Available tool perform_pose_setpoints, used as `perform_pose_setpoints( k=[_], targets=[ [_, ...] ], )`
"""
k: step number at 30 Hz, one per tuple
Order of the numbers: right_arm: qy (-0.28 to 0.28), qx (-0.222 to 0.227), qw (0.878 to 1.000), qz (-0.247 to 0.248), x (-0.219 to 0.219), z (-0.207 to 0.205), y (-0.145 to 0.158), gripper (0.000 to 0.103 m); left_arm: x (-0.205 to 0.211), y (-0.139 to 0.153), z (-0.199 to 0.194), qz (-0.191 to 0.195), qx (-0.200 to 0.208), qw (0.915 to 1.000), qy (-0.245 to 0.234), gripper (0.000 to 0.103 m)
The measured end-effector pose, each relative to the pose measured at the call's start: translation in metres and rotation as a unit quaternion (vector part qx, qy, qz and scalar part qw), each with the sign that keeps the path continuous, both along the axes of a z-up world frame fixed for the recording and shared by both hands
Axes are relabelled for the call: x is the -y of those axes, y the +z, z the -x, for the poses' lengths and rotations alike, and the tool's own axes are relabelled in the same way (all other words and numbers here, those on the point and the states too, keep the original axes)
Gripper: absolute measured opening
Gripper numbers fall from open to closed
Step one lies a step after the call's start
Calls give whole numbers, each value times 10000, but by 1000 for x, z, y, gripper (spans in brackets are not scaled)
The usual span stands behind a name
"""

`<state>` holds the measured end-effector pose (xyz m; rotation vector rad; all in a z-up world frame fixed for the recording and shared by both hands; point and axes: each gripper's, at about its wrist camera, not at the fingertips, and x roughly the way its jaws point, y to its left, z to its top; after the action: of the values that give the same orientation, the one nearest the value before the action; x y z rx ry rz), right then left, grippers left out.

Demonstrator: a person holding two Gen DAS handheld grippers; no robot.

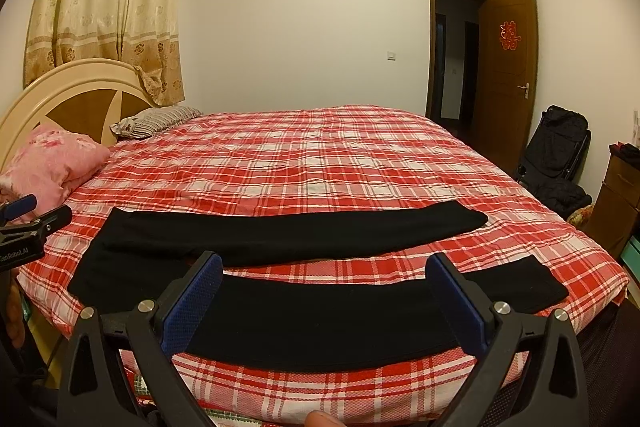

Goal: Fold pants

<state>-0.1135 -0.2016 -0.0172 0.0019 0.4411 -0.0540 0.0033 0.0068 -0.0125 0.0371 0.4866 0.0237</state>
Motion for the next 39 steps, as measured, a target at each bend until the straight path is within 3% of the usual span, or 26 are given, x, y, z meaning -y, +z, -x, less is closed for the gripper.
perform_pose_setpoints(
  k=[25, 33, 39],
  targets=[
    [-7, -158, 9999, 34, 0, -9, -10, 102, 5, -5, -5, -40, -144, 9999, -58, 103],
    [-44, -534, 9984, 193, 5, -33, -39, 102, -20, -26, -33, 284, -535, 9981, 65, 103],
    [-452, -891, 9942, 398, 24, -57, -63, 102, -45, -49, -64, 65, -716, 9969, 312, 103]
  ],
)
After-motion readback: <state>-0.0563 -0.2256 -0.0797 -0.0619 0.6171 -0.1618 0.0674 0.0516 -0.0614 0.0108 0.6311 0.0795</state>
